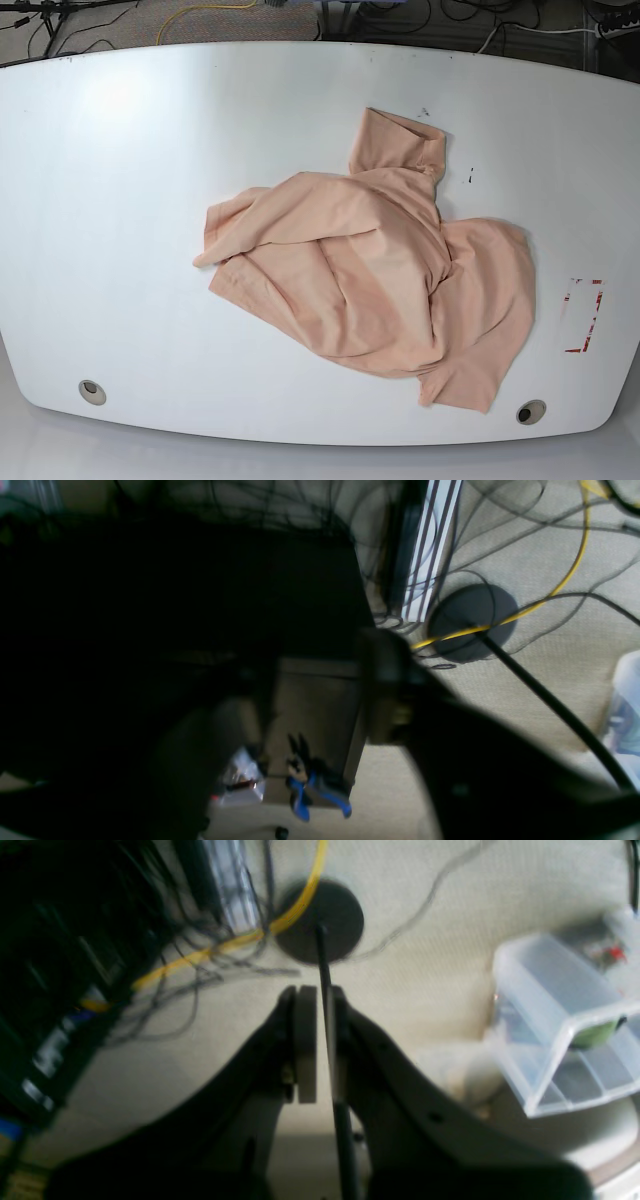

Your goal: Fold the T-shirt properly

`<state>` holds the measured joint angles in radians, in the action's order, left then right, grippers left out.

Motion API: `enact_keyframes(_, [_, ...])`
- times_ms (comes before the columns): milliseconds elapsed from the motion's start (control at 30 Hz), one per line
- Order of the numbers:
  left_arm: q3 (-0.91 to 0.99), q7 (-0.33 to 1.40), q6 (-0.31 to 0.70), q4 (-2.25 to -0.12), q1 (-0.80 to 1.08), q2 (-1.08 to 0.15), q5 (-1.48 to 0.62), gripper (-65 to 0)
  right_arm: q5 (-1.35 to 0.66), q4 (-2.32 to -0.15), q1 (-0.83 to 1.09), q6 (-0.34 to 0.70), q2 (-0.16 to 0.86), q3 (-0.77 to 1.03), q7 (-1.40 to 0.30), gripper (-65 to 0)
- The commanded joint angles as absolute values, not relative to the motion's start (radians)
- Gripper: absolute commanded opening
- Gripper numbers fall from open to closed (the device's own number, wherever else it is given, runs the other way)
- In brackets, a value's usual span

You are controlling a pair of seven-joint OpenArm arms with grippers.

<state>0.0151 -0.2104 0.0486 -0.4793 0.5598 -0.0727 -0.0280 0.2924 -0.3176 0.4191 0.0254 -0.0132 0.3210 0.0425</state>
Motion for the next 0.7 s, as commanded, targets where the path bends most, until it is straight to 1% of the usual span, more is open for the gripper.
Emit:
enact_keyframes(0, [0.019, -0.229, 0.048, -0.523, 0.604, -0.072, -0.031, -32.7, 0.3, -0.347, 0.453, 0.021, -0.013, 0.323, 0.045, -61.3])
enact_keyframes(33, [0.019, -0.231, 0.047, -0.538, 0.618, -0.071, -0.032, -32.5, 0.3, -0.357, 0.463, 0.021, -0.013, 0.322, 0.045, -61.3])
enact_keyframes(100, [0.014, -0.232, 0.047, -0.643, 0.693, -0.083, -0.035, -30.9, 0.304, -0.436, 0.508, 0.021, -0.018, 0.32, 0.037, -61.3])
enact_keyframes(233, [0.013, -0.237, 0.048, -0.704, 0.746, -0.093, -0.039, -30.6, 0.307, -0.497, 0.551, 0.02, -0.019, 0.32, 0.036, -61.3])
enact_keyframes(667, [0.024, -0.249, 0.047, -0.738, 0.763, -0.112, -0.04, -32.0, 0.301, -0.595, 0.587, 0.024, -0.019, 0.322, 0.041, -61.3])
